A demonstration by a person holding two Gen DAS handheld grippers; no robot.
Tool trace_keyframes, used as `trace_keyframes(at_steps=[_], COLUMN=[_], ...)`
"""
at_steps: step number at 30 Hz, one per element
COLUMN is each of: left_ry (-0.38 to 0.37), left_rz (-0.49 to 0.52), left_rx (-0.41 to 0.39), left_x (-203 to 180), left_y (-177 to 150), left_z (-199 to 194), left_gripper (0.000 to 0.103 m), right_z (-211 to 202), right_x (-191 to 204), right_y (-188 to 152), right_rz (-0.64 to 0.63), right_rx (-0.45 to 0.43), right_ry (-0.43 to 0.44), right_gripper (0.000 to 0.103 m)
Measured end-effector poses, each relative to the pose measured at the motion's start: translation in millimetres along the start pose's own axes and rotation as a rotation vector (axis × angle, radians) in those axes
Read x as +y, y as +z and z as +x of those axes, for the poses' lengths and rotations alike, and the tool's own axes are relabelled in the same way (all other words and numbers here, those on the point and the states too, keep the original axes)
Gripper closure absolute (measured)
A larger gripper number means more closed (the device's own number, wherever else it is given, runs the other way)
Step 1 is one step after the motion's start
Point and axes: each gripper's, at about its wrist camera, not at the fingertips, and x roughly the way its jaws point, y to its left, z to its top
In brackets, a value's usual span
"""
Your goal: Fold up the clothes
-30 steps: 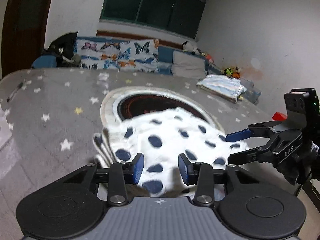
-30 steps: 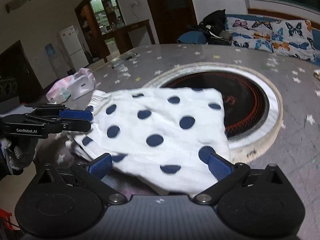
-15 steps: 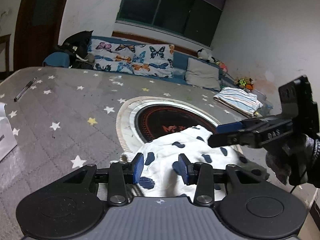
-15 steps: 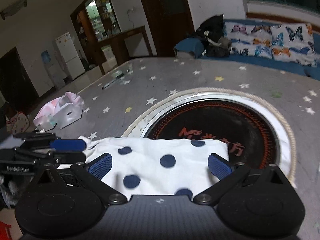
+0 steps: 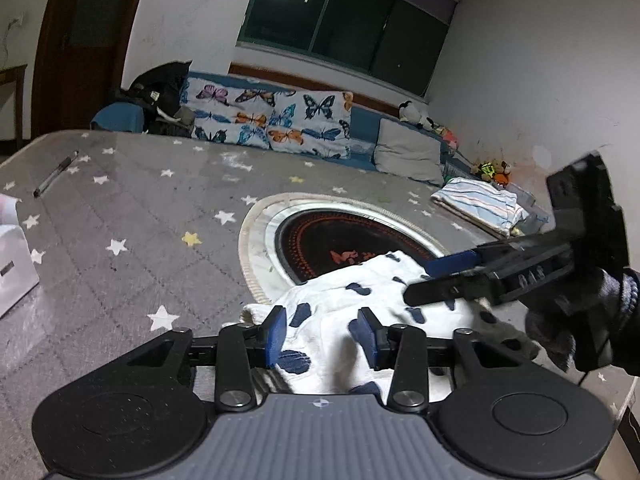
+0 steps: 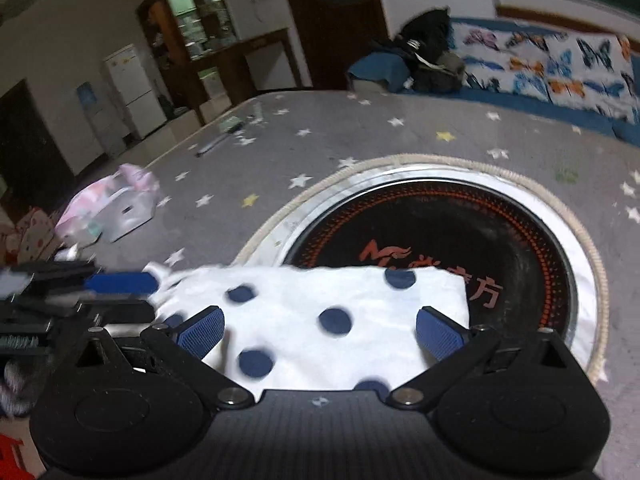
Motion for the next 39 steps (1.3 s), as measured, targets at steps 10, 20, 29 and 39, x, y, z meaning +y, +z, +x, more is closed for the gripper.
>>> trace_keyframes(at_steps=[10,20,29,39], left_ry=[0.016,0.042,0.048,0.082], left_rz=[0.146,0.162,0.170,0.206], left_rx=[0.010,0.026,0.010,0.005], left_x=[-33,-32,-37,-41], left_y=[-15,-20,-18,-35], left_z=[-8,1,-3,-13], left_gripper=[0.058,0.058,0.056,0.050], right_z=[-60,-87,-109,-73], right_x=[-5,-46,-34,-11], right_y=[-43,-88,-86,-89], right_rz=[-0.041,0.037,0.013,-0.052], right_rx=[-0.046,0.011,-0.070,-0.037], right_ry=[-0.107,-0.239,-0.239,-0.219], right_gripper=[0.000,0.000,0.000,0.000])
